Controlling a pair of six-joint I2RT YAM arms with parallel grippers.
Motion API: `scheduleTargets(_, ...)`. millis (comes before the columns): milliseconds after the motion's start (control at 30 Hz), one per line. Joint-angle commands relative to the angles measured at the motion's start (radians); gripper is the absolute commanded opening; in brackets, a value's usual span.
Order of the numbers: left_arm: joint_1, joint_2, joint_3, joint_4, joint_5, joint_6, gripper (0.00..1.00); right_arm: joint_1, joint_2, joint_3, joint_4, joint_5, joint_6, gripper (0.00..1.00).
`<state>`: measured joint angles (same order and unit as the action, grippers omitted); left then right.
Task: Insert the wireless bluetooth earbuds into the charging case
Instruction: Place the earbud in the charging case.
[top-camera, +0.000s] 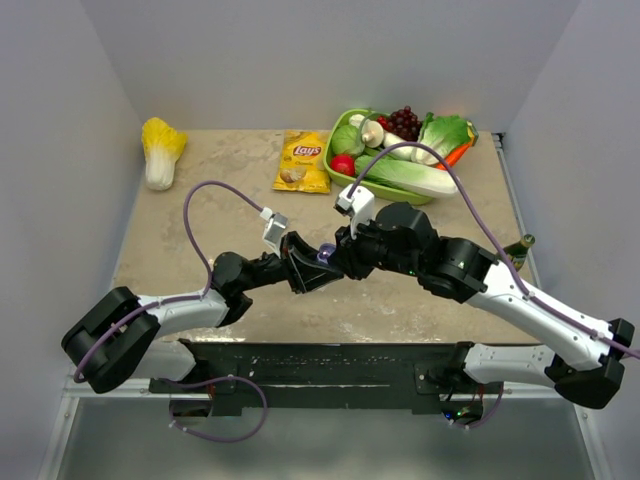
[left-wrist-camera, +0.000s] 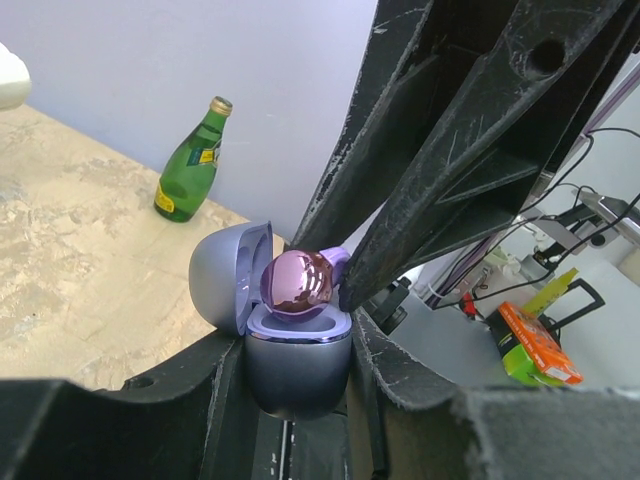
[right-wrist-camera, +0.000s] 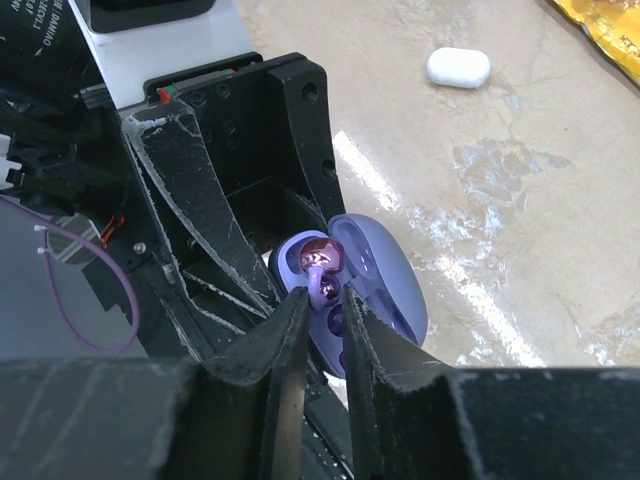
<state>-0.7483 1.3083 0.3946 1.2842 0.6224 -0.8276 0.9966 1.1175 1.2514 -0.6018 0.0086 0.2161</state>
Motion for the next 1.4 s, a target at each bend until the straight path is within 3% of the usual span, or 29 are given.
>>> scheduleTargets(0, 0.003, -0.021, 0.007, 0.609, 0.023, -0.011, 0.00, 0.005, 0.008, -0.001, 0.046, -0.002, 0.003, 0.19)
scheduleTargets(267, 0.001, -0.023, 0.003, 0.612, 0.034, -0.002, 0.00, 0.005, 0.022, 0.008, 0.042, -0.006, 0.002, 0.00)
scheduleTargets(433, -0.011, -0.035, -0.023, 0.612, 0.046, 0.051, 0.00, 0.005, 0.016, 0.054, -0.005, 0.004, -0.003, 0.00)
scheduleTargets(567, -0.055, -0.064, -0.065, 0.610, 0.072, 0.232, 0.00, 0.005, 0.005, 0.118, -0.076, -0.006, -0.027, 0.00)
scheduleTargets(767, -0.074, -0.083, -0.099, 0.612, 0.097, 0.337, 0.00, 0.005, 0.004, 0.183, -0.168, -0.113, -0.064, 0.00)
scheduleTargets(1067, -0.077, -0.084, -0.073, 0.570, 0.114, 0.367, 0.00, 0.007, -0.025, 0.117, -0.194, -0.240, -0.090, 0.00)
scheduleTargets(1367, -0.077, -0.067, -0.054, 0.550, 0.120, 0.375, 0.00, 0.025, -0.033, 0.069, -0.188, -0.262, -0.103, 0.00)
